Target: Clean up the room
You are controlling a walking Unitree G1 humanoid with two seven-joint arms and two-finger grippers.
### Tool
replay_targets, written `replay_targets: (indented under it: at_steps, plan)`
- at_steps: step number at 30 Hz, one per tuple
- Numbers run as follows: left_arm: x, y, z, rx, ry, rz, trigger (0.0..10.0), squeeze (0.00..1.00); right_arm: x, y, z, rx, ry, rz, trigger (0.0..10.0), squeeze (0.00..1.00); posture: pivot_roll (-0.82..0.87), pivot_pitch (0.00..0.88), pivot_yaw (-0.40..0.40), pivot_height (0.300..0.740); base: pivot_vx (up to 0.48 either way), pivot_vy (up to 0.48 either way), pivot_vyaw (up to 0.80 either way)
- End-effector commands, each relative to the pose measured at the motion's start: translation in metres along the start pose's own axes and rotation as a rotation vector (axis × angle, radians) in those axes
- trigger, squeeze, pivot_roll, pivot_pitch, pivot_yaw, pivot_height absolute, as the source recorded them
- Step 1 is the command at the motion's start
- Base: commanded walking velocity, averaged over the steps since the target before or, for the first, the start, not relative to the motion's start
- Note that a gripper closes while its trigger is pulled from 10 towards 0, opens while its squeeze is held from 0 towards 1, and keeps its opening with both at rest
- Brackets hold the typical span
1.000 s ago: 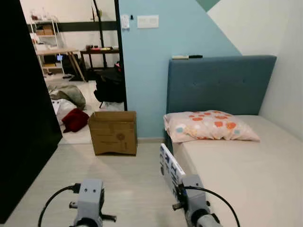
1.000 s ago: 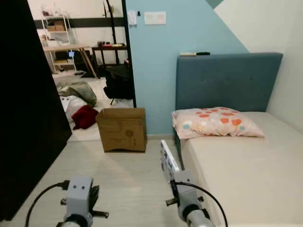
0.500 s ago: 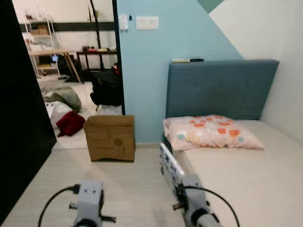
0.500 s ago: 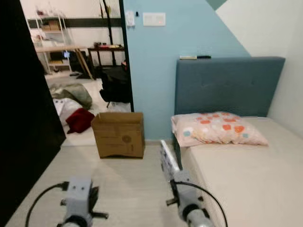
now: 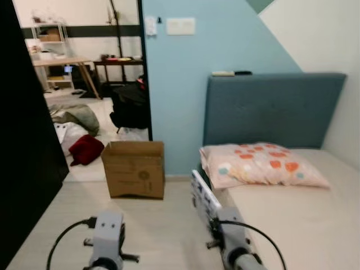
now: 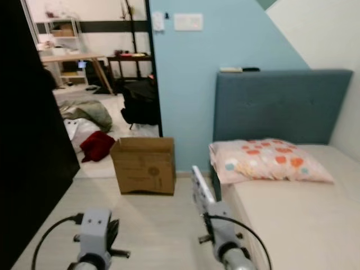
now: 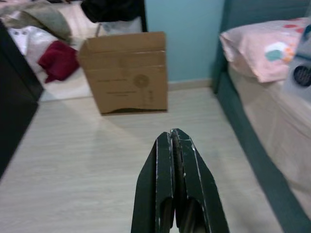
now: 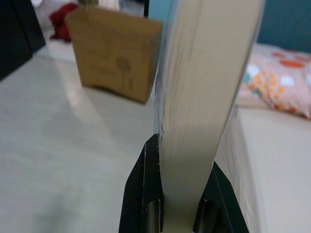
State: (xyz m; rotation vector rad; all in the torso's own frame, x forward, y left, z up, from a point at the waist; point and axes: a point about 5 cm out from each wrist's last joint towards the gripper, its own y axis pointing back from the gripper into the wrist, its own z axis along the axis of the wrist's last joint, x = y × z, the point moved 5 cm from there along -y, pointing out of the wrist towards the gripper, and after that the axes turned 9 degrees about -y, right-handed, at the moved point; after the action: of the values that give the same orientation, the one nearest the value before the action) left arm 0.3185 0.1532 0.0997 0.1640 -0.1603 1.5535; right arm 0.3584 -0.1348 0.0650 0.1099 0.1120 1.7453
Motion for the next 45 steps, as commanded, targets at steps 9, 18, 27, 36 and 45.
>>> replay_targets:
  at_steps: [9, 18, 27, 36, 45]
  plan:
    - [0.0065, 0.0042, -0.0091, 0.031, -0.010, 0.012, 10.0, 0.00, 0.0125, -0.0021, 0.0075, -0.037, -0.012, 0.033, 10.0, 0.00, -0.04, 0.057, -0.001, 0.740, 0.303, 0.000, 0.00]
    - [0.0060, 0.0028, -0.0080, 0.028, -0.008, 0.010, 10.0, 0.00, 0.0102, -0.0027, 0.0066, -0.028, -0.036, 0.021, 10.0, 0.00, -0.04, 0.062, -0.002, 0.740, 0.302, 0.000, -0.14]
    - [0.0057, 0.0026, -0.0083, 0.029, -0.007, 0.009, 10.0, 0.00, 0.0095, -0.0027, 0.0062, -0.027, -0.024, 0.020, 10.0, 0.00, -0.04, 0.060, -0.002, 0.740, 0.305, 0.000, -0.41]
    - [0.0051, 0.0014, -0.0081, 0.028, -0.005, 0.007, 10.0, 0.00, 0.0082, -0.0040, 0.0056, -0.016, -0.024, 0.015, 10.0, 0.00, -0.04, 0.063, -0.001, 0.740, 0.304, 0.000, -0.35]
    - [0.0036, 0.0011, -0.0086, 0.030, -0.003, 0.003, 10.0, 0.00, 0.0050, -0.0031, 0.0054, -0.020, -0.019, 0.003, 10.0, 0.00, -0.04, 0.065, 0.002, 0.740, 0.303, 0.000, -0.27]
